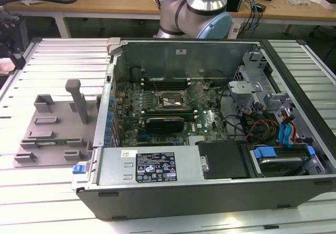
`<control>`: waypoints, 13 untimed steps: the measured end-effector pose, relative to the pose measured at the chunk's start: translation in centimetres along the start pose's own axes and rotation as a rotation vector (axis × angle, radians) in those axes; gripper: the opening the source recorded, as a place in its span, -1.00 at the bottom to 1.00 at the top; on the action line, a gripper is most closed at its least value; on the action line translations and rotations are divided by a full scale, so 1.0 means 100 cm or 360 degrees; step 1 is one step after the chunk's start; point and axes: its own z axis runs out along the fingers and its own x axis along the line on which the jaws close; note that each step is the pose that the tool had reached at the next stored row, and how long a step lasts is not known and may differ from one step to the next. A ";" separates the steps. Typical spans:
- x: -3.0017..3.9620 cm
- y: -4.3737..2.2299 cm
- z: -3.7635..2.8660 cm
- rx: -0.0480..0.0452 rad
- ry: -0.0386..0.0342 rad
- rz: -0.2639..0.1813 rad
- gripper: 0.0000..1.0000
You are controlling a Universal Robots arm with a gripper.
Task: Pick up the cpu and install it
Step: 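Pick up the cpu and move it towards the insertion slot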
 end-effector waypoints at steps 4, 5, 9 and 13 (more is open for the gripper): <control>-0.0101 -0.0002 -0.0001 0.0000 0.0000 0.0000 0.09; -0.0115 -0.0002 -0.0001 0.0000 0.0000 0.0000 0.09; -0.0203 -0.0005 -0.0002 0.0000 0.0000 0.0000 0.09; -0.0282 -0.0006 -0.0002 0.0000 0.0000 0.0000 0.09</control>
